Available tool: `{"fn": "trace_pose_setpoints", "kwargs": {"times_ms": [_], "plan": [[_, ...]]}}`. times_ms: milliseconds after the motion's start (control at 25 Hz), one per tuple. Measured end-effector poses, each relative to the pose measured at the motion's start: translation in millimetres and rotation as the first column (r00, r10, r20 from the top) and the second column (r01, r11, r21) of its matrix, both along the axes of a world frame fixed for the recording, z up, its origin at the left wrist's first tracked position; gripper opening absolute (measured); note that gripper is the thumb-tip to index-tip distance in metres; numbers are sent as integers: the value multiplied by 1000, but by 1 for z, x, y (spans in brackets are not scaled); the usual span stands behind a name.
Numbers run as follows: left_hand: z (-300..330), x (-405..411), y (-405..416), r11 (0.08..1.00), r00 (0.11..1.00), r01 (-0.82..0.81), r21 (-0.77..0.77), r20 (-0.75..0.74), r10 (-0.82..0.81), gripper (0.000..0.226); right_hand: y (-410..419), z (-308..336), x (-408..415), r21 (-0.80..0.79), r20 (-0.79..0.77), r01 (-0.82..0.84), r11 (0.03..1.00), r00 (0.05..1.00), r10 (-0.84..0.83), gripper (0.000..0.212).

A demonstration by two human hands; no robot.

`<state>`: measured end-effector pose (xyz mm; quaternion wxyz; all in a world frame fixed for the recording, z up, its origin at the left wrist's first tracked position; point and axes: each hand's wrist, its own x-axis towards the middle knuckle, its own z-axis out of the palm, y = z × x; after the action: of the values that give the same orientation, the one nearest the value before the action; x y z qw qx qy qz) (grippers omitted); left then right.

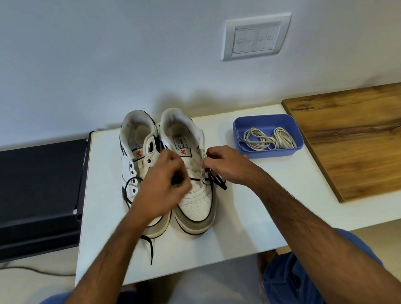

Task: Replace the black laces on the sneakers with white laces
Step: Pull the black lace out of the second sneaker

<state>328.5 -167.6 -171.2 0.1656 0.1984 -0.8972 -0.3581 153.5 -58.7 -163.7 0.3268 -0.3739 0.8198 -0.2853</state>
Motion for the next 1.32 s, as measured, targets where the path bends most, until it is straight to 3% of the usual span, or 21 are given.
{"fn": "trace_pose_setpoints", "kwargs": {"times_ms": [40,80,120,160,200,240,280,320,360,440,520,600,760,840,880,960,1040,1120,1200,1280,1320], "plan": [[5,5,-8,968,994,-47,245,-86,70,3,0,0,0,2,4,-2,1000,1000,2,27],[11,10,-17,854,967,-73,516,-174,187,4,0,0,0,0,8,-4,1000,1000,4,27],[17,14,-22,678,918,-45,734,-236,317,11,0,0,0,-3,15,-1,1000,1000,1,27],[22,17,-23,513,871,7,859,-257,418,18,0,0,0,-5,20,4,1000,1000,-4,28],[24,19,-22,423,842,39,905,-258,474,24,0,0,0,-5,23,7,1000,1000,-7,28],[26,19,-19,420,837,33,907,-255,485,26,0,1,0,-4,25,5,1000,1000,-5,27],[26,18,-16,486,853,6,874,-258,454,24,0,1,1,-2,24,2,1000,1000,-2,26],[25,16,-13,608,889,-36,793,-252,382,20,0,1,1,-3,23,0,1000,1000,0,26],[22,13,-10,753,936,-65,655,-223,274,12,1,2,1,-5,21,3,1000,1000,-3,26],[11,11,-7,982,997,-27,185,-72,41,17,1,2,0,-6,12,8,1000,1000,-8,26],[0,8,-4,958,993,95,-271,97,-71,26,1,2,1,-1,2,5,1000,1000,-5,26],[-2,4,2,911,982,106,-399,184,-34,27,0,2,2,-4,-1,1,1000,1000,-1,26],[-5,-3,8,955,988,2,-296,146,43,12,0,0,2,-7,6,-7,1000,1000,7,25],[-3,-5,6,994,994,-105,-19,10,105,6,0,1,2,-3,-1,-9,1000,1000,9,25],[0,-4,3,961,981,-167,219,-63,184,8,1,1,1,0,-5,-8,1000,1000,8,25],[8,2,-5,736,900,-168,655,-202,386,12,1,3,1,12,-15,-5,1000,1000,5,25],[14,10,-11,563,818,-24,826,-308,486,13,1,3,2,17,-23,-5,1000,1000,6,25],[17,13,-10,514,797,72,855,-359,486,17,0,3,3,8,-11,-2,1000,1000,3,26],[20,10,-4,559,839,68,826,-351,416,13,1,3,3,9,-6,2,1000,1000,-2,26],[21,6,2,767,934,-5,642,-271,232,7,1,3,4,7,-2,-1,1000,1000,1,25],[17,4,4,900,978,-34,435,-172,120,9,1,4,4,4,0,-3,1000,1000,3,24]]}}
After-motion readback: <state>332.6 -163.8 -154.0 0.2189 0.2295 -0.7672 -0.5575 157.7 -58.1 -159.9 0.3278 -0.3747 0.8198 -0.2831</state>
